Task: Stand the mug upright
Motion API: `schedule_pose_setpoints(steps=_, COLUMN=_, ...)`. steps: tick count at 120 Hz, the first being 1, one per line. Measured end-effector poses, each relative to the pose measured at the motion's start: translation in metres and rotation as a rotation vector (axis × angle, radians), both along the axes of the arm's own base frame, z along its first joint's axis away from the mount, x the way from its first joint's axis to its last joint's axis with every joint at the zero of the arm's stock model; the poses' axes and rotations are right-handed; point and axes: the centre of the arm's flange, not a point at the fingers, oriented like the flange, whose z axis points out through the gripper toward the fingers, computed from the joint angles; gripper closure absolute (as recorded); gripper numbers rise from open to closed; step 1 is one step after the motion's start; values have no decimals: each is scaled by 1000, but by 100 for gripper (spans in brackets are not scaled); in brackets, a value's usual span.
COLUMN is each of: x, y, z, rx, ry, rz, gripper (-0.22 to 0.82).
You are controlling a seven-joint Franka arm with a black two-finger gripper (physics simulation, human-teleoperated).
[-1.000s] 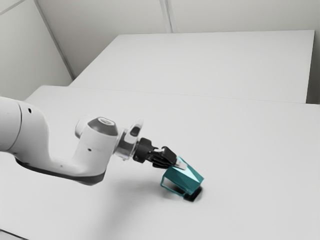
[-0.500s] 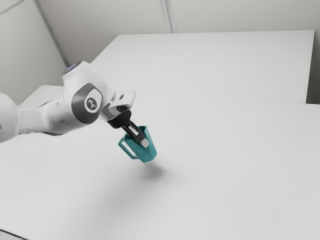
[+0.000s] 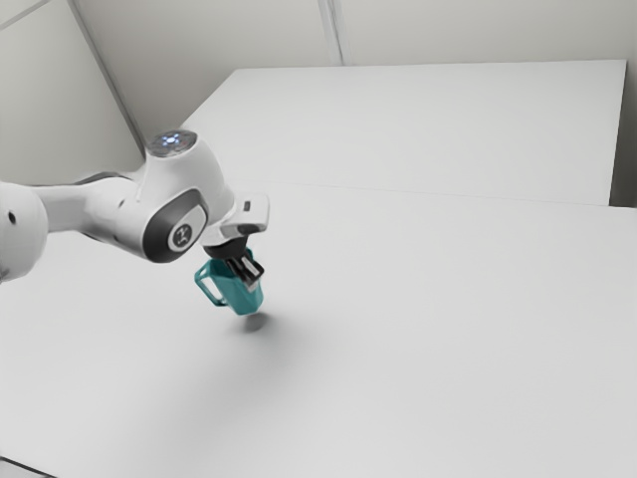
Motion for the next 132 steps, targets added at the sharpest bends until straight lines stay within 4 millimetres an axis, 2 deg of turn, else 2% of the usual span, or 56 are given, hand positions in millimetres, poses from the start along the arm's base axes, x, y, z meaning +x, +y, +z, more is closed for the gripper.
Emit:
schedule_pose_setpoints(steps=14, x=3, y=0, z=-12, rx=-15, ry=-8, rz=66, gripper=77)
schedule_pose_setpoints(steps=65, x=12, y=10, z=-31, rx=-60, ry=-32, rz=250, gripper=78)
schedule_pose_setpoints(steps=73, x=13, y=9, z=-32, rx=-64, ry=-35, rz=265, gripper=70)
schedule_pose_setpoints(steps=92, x=13, y=6, z=-30, rx=-72, ry=-44, rz=290, gripper=36)
schedule_pose_setpoints(steps=105, x=12, y=5, z=-24, rx=-72, ry=-59, rz=301, gripper=21)
schedule_pose_setpoints(steps=117, x=10, y=5, z=-6, rx=-64, ry=-82, rz=310, gripper=13)
schedule_pose_setpoints(steps=132, x=16, y=3, z=31, rx=-66, ry=-82, rz=342, gripper=7)
